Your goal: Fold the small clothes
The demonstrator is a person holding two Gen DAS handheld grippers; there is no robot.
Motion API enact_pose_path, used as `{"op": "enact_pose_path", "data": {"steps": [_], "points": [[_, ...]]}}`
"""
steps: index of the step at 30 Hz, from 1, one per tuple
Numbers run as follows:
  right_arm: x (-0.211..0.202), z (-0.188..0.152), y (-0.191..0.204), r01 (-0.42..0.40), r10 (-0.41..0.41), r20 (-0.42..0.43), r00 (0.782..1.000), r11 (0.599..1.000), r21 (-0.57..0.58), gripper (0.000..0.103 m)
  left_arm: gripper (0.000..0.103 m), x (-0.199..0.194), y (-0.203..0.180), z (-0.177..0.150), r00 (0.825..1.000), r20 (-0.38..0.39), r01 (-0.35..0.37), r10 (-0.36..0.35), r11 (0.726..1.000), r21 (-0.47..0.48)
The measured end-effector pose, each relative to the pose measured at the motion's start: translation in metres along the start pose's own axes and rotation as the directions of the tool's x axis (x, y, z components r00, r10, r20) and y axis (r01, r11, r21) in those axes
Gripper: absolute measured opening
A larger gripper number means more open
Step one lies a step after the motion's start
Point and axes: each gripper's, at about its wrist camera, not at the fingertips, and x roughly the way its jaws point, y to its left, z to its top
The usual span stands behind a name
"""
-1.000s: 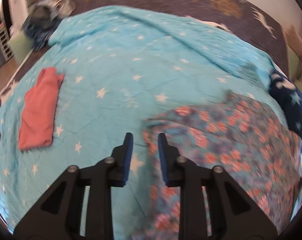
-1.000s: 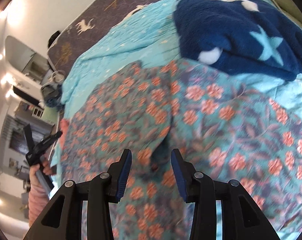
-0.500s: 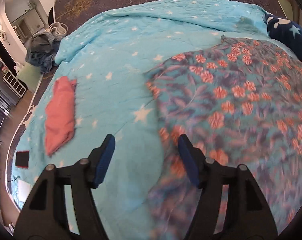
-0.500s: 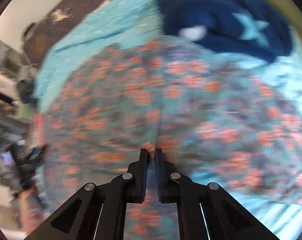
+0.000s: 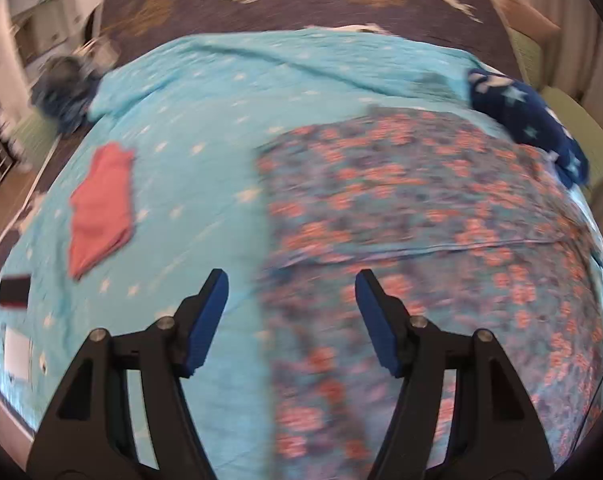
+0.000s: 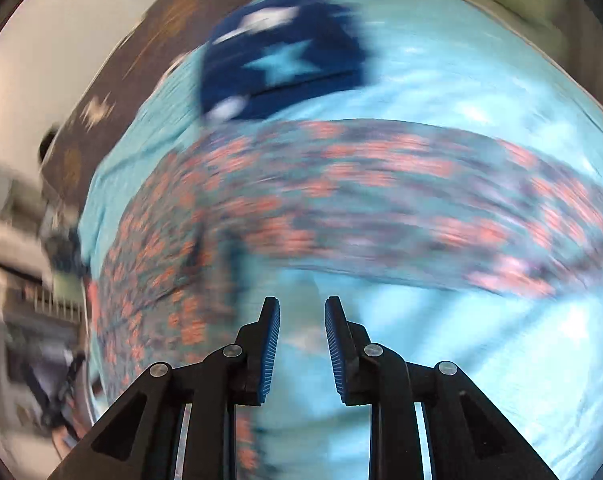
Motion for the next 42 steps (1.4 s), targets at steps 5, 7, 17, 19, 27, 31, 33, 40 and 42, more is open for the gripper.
{"op": "enact_pose_path", "data": {"steps": [5,7,17,19,27,31,33,40,42], "points": [[-0.045,-0.021,-0.106,-0.097,0.057,0.139,0.989,0.948,0.303,0.024,0.067,0.006,-0.067,0.02,0.991,0.034,0.126,-0.128,0.99,0.071],[-0.059,-0.031,-0.142,-0.113,0.035,0.194,0.98,0.909,0.402,0.029,0.067,0.007,-0.089,0.023,0.983,0.075,0.162,-0.167,0.984,0.072],[-0.072,-0.026,-0.215,-0.182,-0.04,0.336,0.941,0.776,0.604,0.061,0.067,0.037,-0.171,0.027,0.959,-0.019,0.285,-0.284,0.955,0.083],[-0.06,-0.015,-0.22,-0.205,-0.022,0.347,0.938,0.771,0.603,0.061,0.067,0.041,-0.176,0.025,0.961,-0.034,0.278,-0.276,0.957,0.088],[-0.041,0.011,-0.229,-0.335,0.031,0.438,0.898,0.693,0.638,0.033,0.066,0.043,-0.173,0.027,0.955,-0.064,0.295,-0.29,0.952,0.088],[-0.053,0.021,-0.205,-0.298,0.006,0.452,0.892,0.76,0.578,0.012,0.065,0.042,-0.173,0.028,0.956,-0.055,0.292,-0.287,0.951,0.1],[-0.066,0.028,-0.181,-0.253,-0.021,0.468,0.884,0.818,0.516,0.012,0.065,0.042,-0.171,0.029,0.959,-0.048,0.282,-0.279,0.954,0.102],[-0.085,0.051,-0.006,-0.196,0.124,0.512,0.85,0.977,0.087,0.012,0.065,0.039,-0.152,0.037,0.964,-0.012,0.267,-0.267,0.962,0.053],[-0.072,0.05,0.053,-0.219,0.213,0.479,0.852,0.975,-0.044,0.012,0.065,0.039,-0.142,0.038,0.965,-0.002,0.261,-0.261,0.965,0.03]]}}
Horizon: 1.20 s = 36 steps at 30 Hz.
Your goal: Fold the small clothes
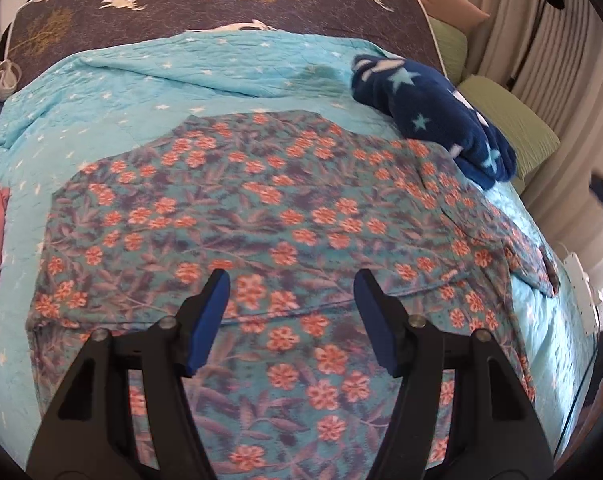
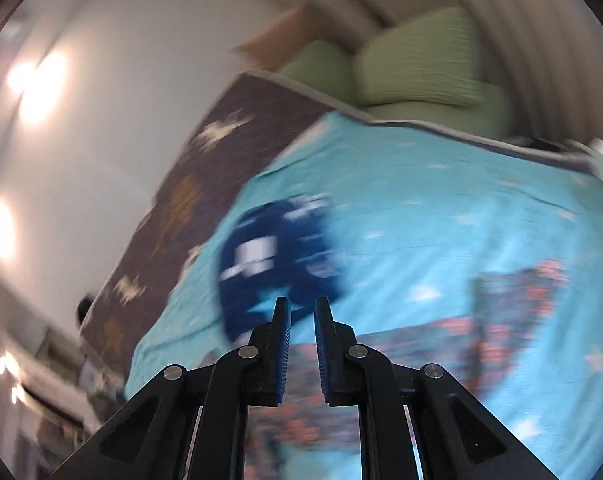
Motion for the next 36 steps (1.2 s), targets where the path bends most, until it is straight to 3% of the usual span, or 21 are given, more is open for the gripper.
{"op": "enact_pose_path", "data": {"steps": [2,4,6,8,11,14,17,20,22,26,28,30,33,35,36], "points": [[0.027,-0.023,0.056,-0.115,0.107,-0.09,0.99,0.989,-0.096,0.012,0.065,-0.003,0.011,-0.001,1.0,0.004,-0.004,0.004,1.0,-0.026],[0.056,-0.046,0.099,-0.235,0.199,-0.238,0.951,0.962,-0.136,0.012,0.065,-0.005,0.022,-0.004,1.0,0.003,-0.011,0.011,0.999,-0.048],[0.069,-0.071,0.117,-0.278,0.21,-0.348,0.914,0.947,-0.159,0.012,0.065,-0.006,0.033,-0.008,1.0,-0.001,-0.015,0.015,0.998,-0.064],[0.07,-0.087,0.115,-0.269,0.182,-0.388,0.904,0.945,-0.185,0.012,0.065,-0.008,0.039,-0.011,1.0,-0.002,-0.007,0.007,0.997,-0.071],[0.05,-0.076,0.066,-0.122,0.058,-0.312,0.948,0.975,-0.188,0.017,0.065,-0.008,0.042,-0.014,1.0,0.006,0.011,-0.011,0.998,-0.063],[0.017,-0.041,-0.025,0.097,-0.098,-0.216,0.971,0.995,-0.015,0.028,0.065,-0.005,0.039,-0.014,0.999,0.004,0.039,-0.038,0.998,-0.054],[-0.028,-0.019,-0.126,0.266,-0.237,-0.135,0.962,0.927,0.265,0.033,0.065,0.001,0.032,-0.012,0.998,-0.001,0.065,-0.065,0.997,-0.047],[-0.052,-0.017,-0.196,0.308,-0.278,-0.134,0.951,0.831,0.462,0.039,0.065,0.006,0.022,-0.012,0.997,-0.007,0.081,-0.082,0.996,-0.033],[-0.055,-0.02,-0.213,0.331,-0.296,-0.15,0.943,0.81,0.483,0.045,0.065,0.008,0.016,-0.013,0.997,-0.012,0.078,-0.078,0.997,-0.019],[-0.032,-0.02,-0.181,0.364,-0.333,-0.149,0.931,0.867,0.34,0.054,0.065,0.009,0.013,-0.013,0.998,-0.02,0.052,-0.052,0.999,0.001],[-0.006,-0.013,-0.158,0.431,-0.405,-0.159,0.9,0.879,0.203,0.066,0.065,0.009,0.014,-0.012,0.999,-0.025,0.043,-0.043,0.999,-0.004],[0.021,-0.012,-0.148,0.499,-0.476,-0.191,0.859,0.861,0.097,0.068,0.065,0.008,0.015,-0.012,0.999,-0.023,0.035,-0.036,0.999,-0.007],[0.049,-0.016,-0.156,0.57,-0.528,-0.276,0.803,0.816,0.098,0.067,0.065,0.008,0.016,-0.011,0.999,-0.024,0.027,-0.028,1.0,-0.009],[0.052,-0.02,-0.163,0.628,-0.575,-0.306,0.759,0.771,0.109,0.045,0.065,0.008,0.017,-0.012,0.999,-0.025,0.024,-0.024,1.0,-0.006],[0.053,-0.02,-0.165,0.649,-0.6,-0.3,0.741,0.755,0.095,0.025,0.065,0.008,0.017,-0.012,0.999,-0.026,0.022,-0.022,1.0,-0.002]]}}
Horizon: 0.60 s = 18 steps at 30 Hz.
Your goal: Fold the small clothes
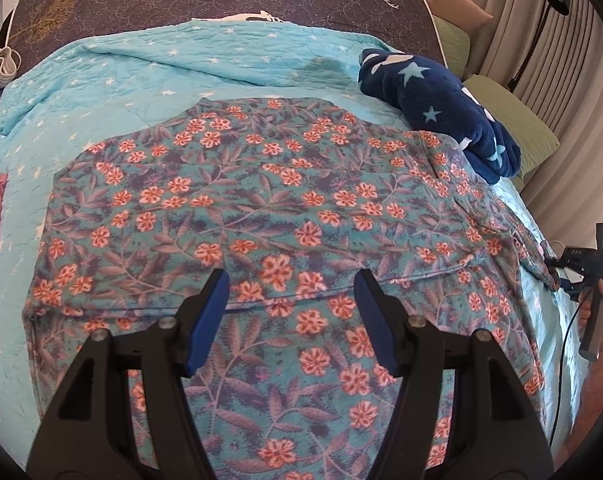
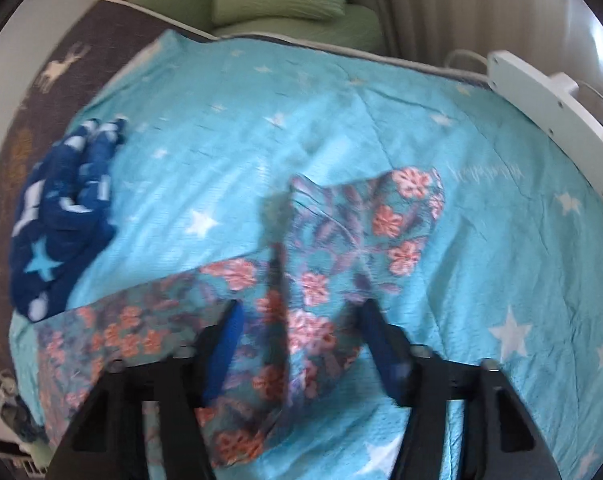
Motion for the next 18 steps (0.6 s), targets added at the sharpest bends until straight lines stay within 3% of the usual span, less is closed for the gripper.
{"op": "enact_pose_path", "data": {"steps": [1,6,8,10,12,14,16,18], "points": [[-0.002,0.001,-0.002,0.011,-0.011,0.017,1.0,1.0,-0.009,0.009,0.065,0.0,0.0,0.0,1.0,-0.001,-0.001,0.001,1.0,0.002],[-0.031,0.004,-0.007,-0.123,0.119,0.105,0.987,0.992,0.026,0.005,0.065,0.003,-0.001,0.002,1.0,-0.007,0.006,-0.006,1.0,-0.006],[-0.057,0.002,0.009,-0.219,0.219,0.168,0.961,0.975,-0.017,0.005,0.065,0.003,-0.003,0.004,1.0,-0.005,0.015,-0.015,1.0,-0.005],[-0.083,-0.008,0.036,-0.37,0.383,0.181,0.906,0.924,-0.102,0.004,0.065,0.002,-0.005,0.005,1.0,-0.002,0.02,-0.02,1.0,-0.002],[-0.105,-0.024,0.071,-0.486,0.517,0.146,0.844,0.85,-0.201,0.005,0.065,0.001,-0.005,0.006,1.0,0.0,0.024,-0.024,1.0,-0.006],[-0.123,-0.05,0.117,-0.593,0.641,0.051,0.766,0.735,-0.33,0.005,0.066,-0.001,-0.002,0.006,0.999,0.003,0.04,-0.04,0.999,-0.021],[-0.137,-0.091,0.165,-0.646,0.7,-0.088,0.709,0.593,-0.481,0.008,0.067,-0.002,0.003,0.005,0.998,0.002,0.067,-0.067,0.997,-0.045],[-0.137,-0.132,0.2,-0.652,0.685,-0.223,0.694,0.467,-0.597,0.01,0.069,-0.003,0.009,0.002,0.994,-0.007,0.107,-0.108,0.992,-0.072]]}}
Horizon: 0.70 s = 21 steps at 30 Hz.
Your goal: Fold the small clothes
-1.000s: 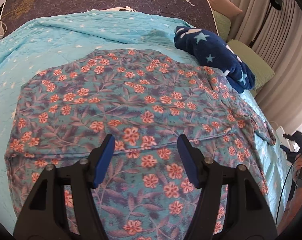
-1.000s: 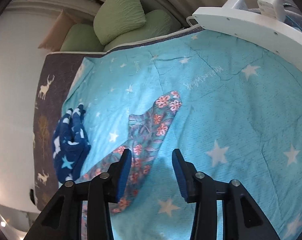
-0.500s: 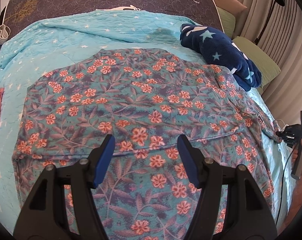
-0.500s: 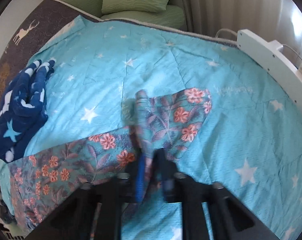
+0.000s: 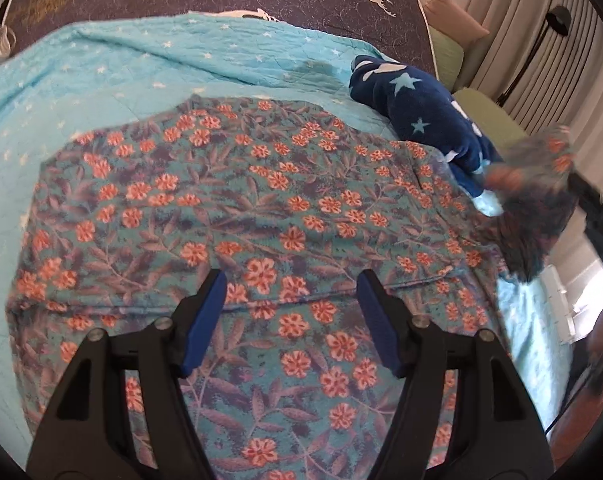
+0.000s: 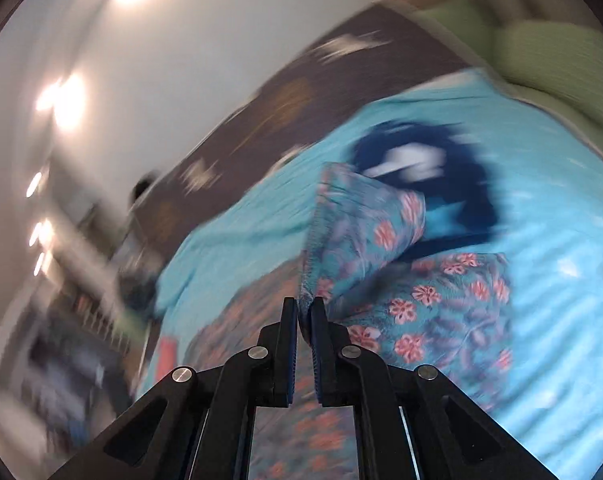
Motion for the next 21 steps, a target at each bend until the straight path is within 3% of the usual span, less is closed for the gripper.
{"op": "enact_pose_path", "data": {"steps": [4,6,12,16,18,19,21], "points": [[0.042,-0.042,0.035,-0.02,-0.008,-0.2,0.98,0.99,-0.139,0.037,0.07,0.002,0.008,-0.006,0.996,-0.039,0.076,-0.077,0.996,-0.042],[0.043,-0.054,0.024,-0.002,-0.026,-0.23,0.973,0.993,-0.122,0.039,0.07,0.003,0.009,-0.009,0.992,-0.055,0.114,-0.117,0.992,-0.053],[0.017,-0.059,-0.028,0.117,-0.11,-0.203,0.973,0.993,0.025,0.041,0.07,0.01,-0.006,-0.012,0.968,-0.105,0.223,-0.228,0.973,-0.056],[0.0,-0.058,-0.044,0.156,-0.142,-0.182,0.973,0.985,0.069,0.044,0.068,0.024,-0.031,-0.016,0.954,-0.184,0.245,-0.239,0.969,0.012],[-0.008,-0.06,-0.043,0.164,-0.15,-0.174,0.973,0.984,0.067,0.045,0.036,0.032,-0.042,-0.02,0.949,-0.221,0.24,-0.225,0.97,0.042],[-0.014,-0.062,-0.044,0.166,-0.154,-0.169,0.974,0.984,0.063,0.046,0.013,0.036,-0.045,-0.021,0.948,-0.231,0.234,-0.218,0.971,0.047],[-0.011,-0.058,-0.043,0.182,-0.172,-0.16,0.972,0.982,0.049,0.046,0.01,0.033,-0.046,-0.016,0.952,-0.209,0.233,-0.225,0.972,0.015]]}}
